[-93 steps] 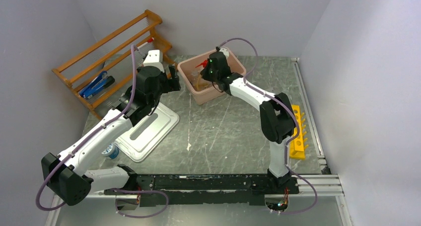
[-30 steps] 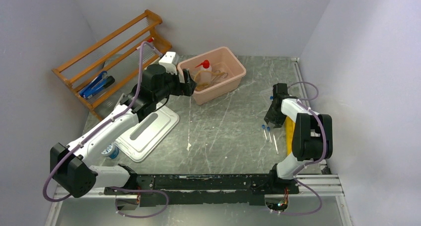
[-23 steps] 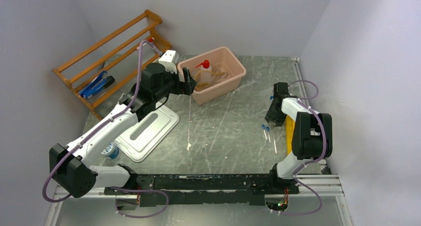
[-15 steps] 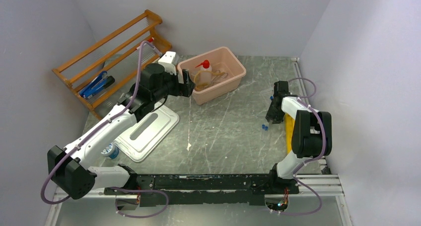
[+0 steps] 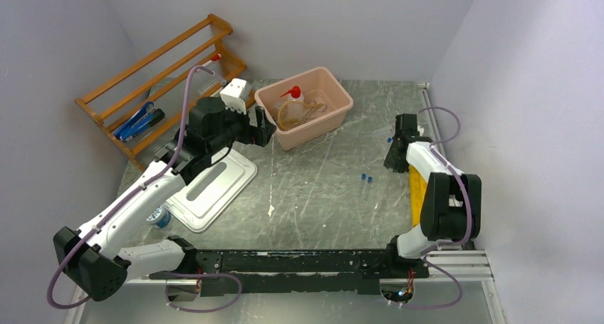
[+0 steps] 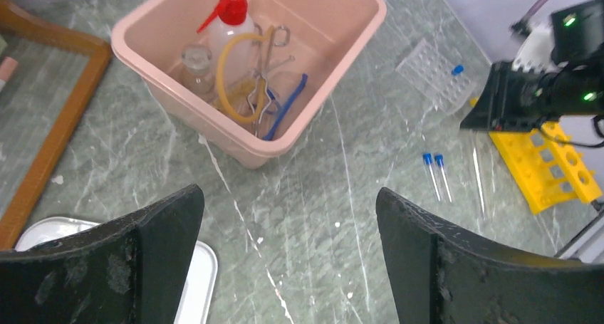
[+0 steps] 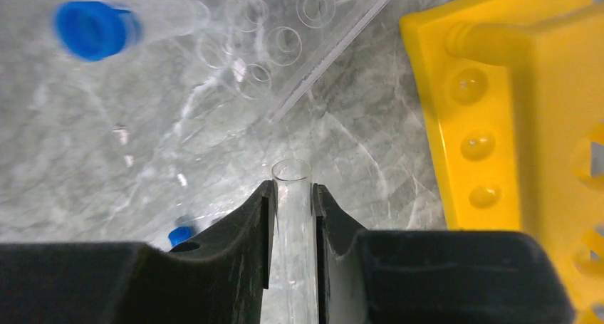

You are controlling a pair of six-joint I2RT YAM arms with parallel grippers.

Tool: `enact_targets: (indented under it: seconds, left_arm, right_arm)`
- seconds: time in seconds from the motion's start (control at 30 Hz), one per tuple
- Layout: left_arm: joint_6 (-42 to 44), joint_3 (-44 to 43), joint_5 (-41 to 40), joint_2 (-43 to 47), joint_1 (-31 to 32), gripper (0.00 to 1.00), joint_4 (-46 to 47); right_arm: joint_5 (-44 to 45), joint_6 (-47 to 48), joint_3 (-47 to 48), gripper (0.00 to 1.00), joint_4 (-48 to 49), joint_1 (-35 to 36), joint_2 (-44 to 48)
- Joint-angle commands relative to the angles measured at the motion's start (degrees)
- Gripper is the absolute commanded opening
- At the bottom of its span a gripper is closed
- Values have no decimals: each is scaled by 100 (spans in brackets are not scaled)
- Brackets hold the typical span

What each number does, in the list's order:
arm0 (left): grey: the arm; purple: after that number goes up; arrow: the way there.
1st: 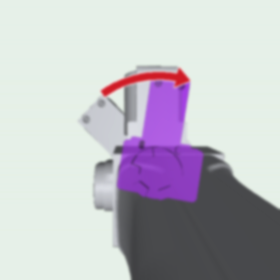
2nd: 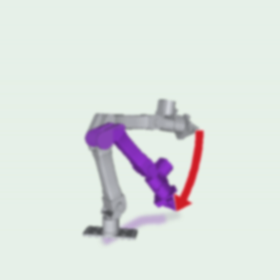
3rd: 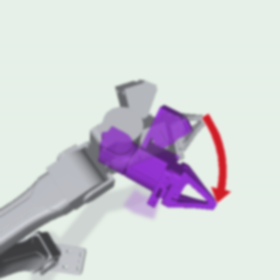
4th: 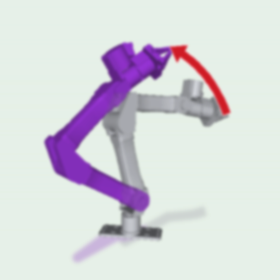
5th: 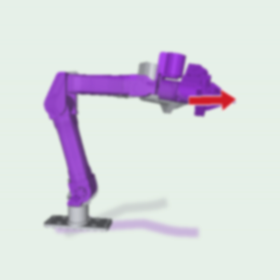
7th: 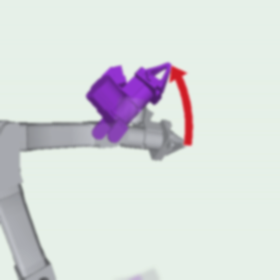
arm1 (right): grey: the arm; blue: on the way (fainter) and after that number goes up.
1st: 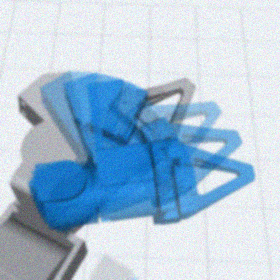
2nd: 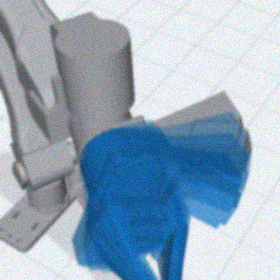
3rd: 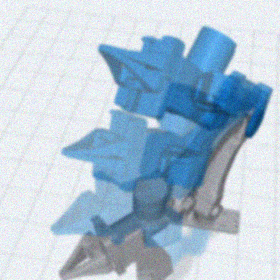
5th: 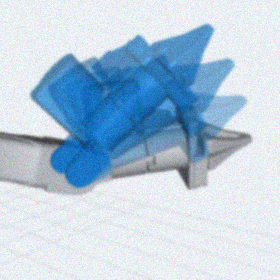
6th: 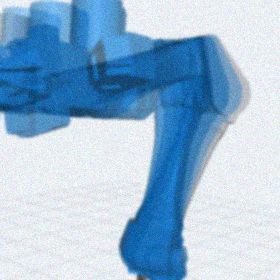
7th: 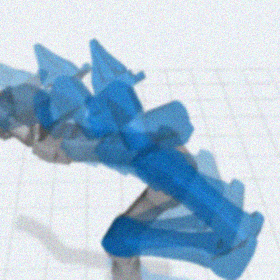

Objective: Organize the chemistry lab equipment

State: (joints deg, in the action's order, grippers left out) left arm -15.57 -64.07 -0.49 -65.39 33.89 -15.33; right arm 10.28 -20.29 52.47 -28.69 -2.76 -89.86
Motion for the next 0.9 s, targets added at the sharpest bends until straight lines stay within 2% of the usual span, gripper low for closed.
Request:
enact_targets:
  seconds: [0.0, 0.27, 0.4, 0.47, 0.57, 0.63, 0.77, 0.87]
  left_arm:
    - [144, 206, 506, 63, -5, 94, -30]
    - [-107, 419, 1695, -190, 77, 97, 555]
    - [-863, 605, 2760, -722, 328, 97, 1712]
    - [-1149, 553, 3010, -1132, 613, 97, 2291]
    - [-1230, -14, 3070, -1925, 1138, 96, 2542]
    - [-1380, -458, 3267, -2528, 1330, 91, 2636]
    - [-1691, -1195, 3414, -3544, 1538, 84, 2679]
    - [-2135, -1284, 3783, -3838, 1550, 79, 3223]
  right_arm:
    - [94, -342, 39, 17, -232, 68, 640]
    - [-1049, -709, 4, 16, -238, 183, 1777]
    - [-1789, -1168, 5, 16, 5, 224, 2391]
    - [-2160, -1522, -6, 16, 240, 224, 2659]
    - [-2646, -2052, -35, 17, 641, 233, 2949]
    - [-2877, -2268, -29, 17, 791, 233, 3035]
    - [-3082, -2437, 35, 17, 925, 233, 3123]
    - [-3207, -2411, 124, 17, 890, 241, 3096]
